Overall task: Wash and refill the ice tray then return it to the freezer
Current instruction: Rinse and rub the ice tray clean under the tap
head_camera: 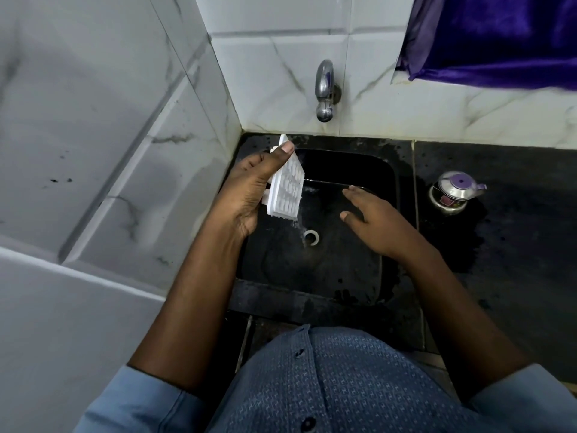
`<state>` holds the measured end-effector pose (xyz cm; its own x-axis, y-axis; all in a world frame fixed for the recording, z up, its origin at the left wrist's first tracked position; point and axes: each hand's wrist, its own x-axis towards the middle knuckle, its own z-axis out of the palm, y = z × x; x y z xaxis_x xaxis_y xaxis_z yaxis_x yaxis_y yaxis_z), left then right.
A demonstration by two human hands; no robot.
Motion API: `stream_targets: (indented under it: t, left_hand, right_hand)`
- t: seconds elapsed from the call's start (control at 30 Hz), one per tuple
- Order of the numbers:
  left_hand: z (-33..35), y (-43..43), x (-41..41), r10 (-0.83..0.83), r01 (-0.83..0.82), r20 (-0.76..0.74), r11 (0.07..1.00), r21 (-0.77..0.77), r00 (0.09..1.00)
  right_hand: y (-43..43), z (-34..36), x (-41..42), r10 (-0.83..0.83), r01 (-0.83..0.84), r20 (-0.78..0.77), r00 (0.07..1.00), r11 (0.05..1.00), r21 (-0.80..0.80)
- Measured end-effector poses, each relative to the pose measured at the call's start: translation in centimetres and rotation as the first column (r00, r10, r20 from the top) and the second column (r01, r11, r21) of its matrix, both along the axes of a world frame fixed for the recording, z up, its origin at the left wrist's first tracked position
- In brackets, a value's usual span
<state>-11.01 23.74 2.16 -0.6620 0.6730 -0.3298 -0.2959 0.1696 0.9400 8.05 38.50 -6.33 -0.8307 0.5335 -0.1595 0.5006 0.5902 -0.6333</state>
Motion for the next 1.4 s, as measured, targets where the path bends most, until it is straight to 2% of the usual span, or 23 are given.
stream_targets:
  t: [0.67, 1.1, 1.17, 1.27, 1.4]
  left_hand:
    - [0.7, -1.1, 0.5, -0.019, 0.025, -0.093, 0.997, 0.069, 0.996]
    - [0.9, -0.7, 0.8, -0.027, 0.032, -0.106, 0.998, 0.049, 0.994]
    - [1.1, -0.7, 0.7, -0.05, 0.055, -0.106, 0.997, 0.049, 0.993]
    - [1.7, -1.1, 0.2, -0.144, 0.148, -0.096, 0.988, 0.041, 0.985]
    - [2.7, -1.9, -1.1, -0.318, 0.328, -0.139, 0.943, 0.061, 0.938]
  right_hand:
    - [0.0, -0.3, 0.2, 0.048, -0.049, 0.062, 0.997, 0.999, 0.014]
    - [0.0, 0.0, 0.1, 0.045, -0.045, 0.006, 0.999, 0.999, 0.017]
    - [0.1, 0.1, -0.2, -0.012, -0.003, -0.097, 0.995, 0.989, -0.147]
    - [0.4, 0.7, -1.5, -0.2, 0.048, -0.27, 0.942, 0.876, -0.48]
    - [1.3, 1.6, -3.3, -0.467, 0.185, -0.29, 0.835, 0.736, -0.651]
